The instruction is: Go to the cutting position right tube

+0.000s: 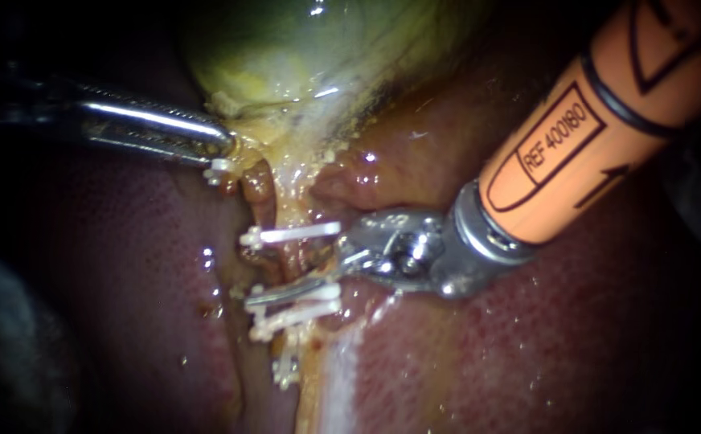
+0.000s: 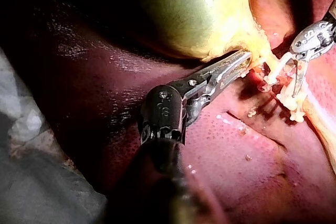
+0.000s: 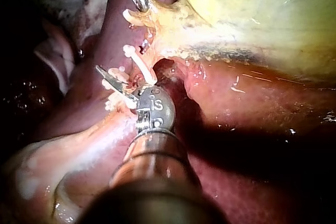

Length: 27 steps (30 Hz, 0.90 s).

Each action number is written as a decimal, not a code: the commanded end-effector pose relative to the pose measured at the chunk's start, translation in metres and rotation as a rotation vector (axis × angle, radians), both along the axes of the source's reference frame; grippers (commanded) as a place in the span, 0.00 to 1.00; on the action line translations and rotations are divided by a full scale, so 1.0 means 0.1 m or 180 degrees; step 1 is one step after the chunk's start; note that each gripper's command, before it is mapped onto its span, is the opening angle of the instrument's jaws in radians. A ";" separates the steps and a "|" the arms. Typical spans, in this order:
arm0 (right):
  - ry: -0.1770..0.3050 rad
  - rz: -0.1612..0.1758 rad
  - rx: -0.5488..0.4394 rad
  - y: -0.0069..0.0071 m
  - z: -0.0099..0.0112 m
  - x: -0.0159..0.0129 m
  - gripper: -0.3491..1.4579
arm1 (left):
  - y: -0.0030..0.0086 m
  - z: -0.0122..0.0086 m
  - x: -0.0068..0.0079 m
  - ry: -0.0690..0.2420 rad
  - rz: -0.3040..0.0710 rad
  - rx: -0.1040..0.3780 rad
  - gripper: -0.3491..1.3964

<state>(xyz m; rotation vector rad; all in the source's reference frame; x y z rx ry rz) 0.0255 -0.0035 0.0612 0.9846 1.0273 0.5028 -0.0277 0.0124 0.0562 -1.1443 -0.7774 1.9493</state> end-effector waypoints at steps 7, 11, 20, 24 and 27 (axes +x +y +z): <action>-0.0007 0.0103 -0.0012 0.003 0.005 0.012 0.88 | 0.000 0.000 -0.001 0.0001 -0.0001 0.0000 0.00; 0.0004 0.0145 -0.0006 0.006 0.006 0.017 0.88 | 0.000 0.000 -0.001 0.0001 -0.0002 0.0000 0.00; 0.0075 0.0168 0.0044 0.006 -0.012 0.018 0.89 | 0.000 0.000 -0.001 0.0001 -0.0001 0.0000 0.00; 0.0157 0.0107 0.0104 0.004 -0.029 0.015 0.89 | 0.000 0.000 0.000 0.0000 -0.0001 0.0000 0.00; 0.0211 0.0100 0.0135 0.002 -0.041 0.014 0.89 | 0.000 0.000 0.000 0.0000 -0.0001 0.0000 0.00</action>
